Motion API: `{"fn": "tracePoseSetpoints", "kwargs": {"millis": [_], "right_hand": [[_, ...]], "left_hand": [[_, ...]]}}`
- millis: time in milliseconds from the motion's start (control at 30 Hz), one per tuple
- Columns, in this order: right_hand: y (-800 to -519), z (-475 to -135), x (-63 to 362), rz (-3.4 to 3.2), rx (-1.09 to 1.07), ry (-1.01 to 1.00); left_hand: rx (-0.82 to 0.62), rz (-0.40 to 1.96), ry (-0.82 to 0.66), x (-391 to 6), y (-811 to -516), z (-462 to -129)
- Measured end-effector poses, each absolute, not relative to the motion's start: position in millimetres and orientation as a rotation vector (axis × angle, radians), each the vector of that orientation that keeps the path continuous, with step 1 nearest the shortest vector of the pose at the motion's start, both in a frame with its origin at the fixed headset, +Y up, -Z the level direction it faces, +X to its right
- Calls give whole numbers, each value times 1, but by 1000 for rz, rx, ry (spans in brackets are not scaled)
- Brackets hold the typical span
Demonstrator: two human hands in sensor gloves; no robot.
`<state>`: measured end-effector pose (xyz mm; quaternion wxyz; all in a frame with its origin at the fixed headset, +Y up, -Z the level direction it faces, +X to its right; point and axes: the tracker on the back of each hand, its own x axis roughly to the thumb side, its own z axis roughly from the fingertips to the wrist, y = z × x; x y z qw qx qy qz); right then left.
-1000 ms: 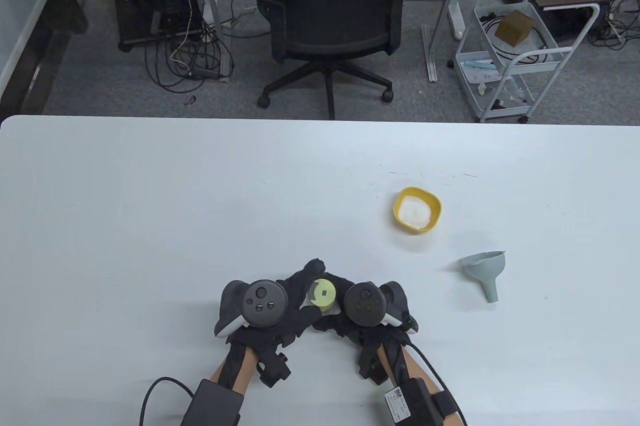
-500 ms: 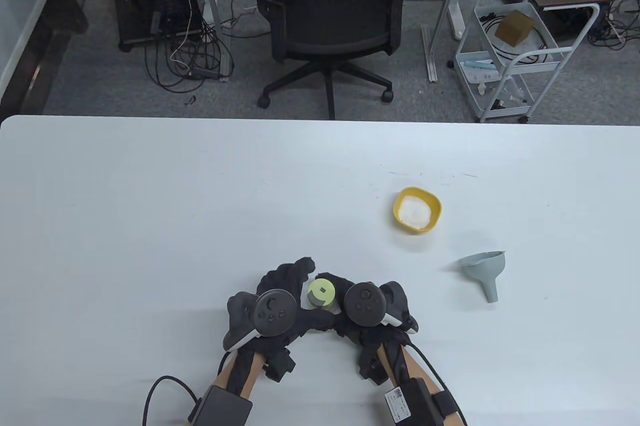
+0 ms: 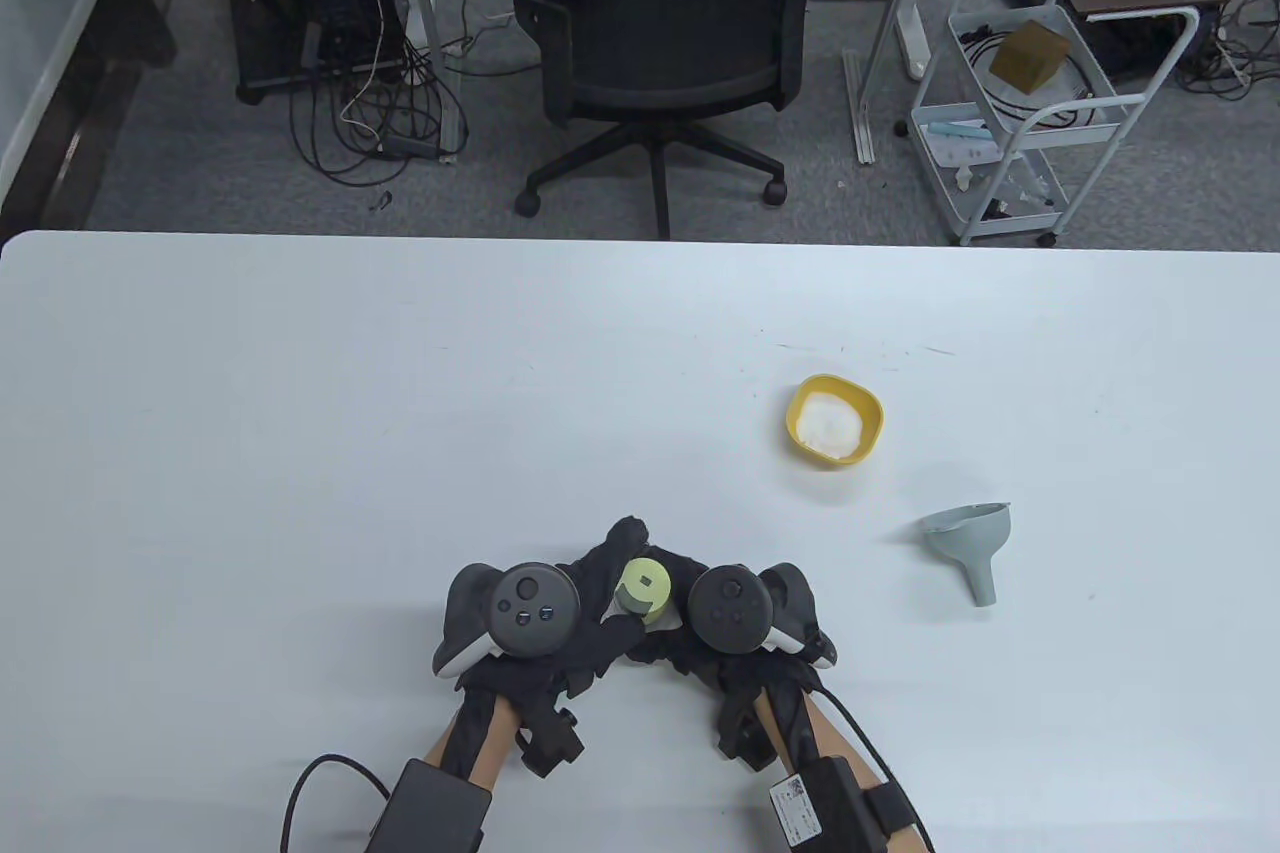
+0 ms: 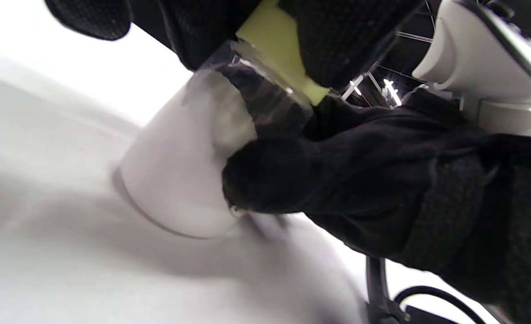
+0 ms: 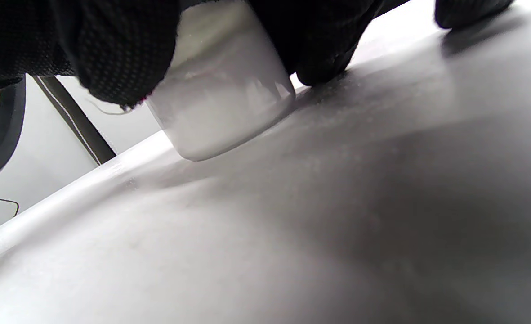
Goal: Unscrew the press dispenser and pour salt into it
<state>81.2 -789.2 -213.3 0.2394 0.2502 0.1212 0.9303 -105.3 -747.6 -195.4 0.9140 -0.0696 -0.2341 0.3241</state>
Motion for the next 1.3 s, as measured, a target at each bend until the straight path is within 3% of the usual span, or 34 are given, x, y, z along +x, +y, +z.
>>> {"fn": "tracePoseSetpoints", "kwargs": {"millis": [367,933,1300], "right_hand": [[-789,-214,81,2545,684,342],[-789,-213,81,2550,679,353],[-781,-210,88,2426,695,372]], "left_hand": [[-8,566,-284,-98,-749,-188],[25,786,-317,-110,-728,-187],[85,818,-264,-129,-719,-187]]}}
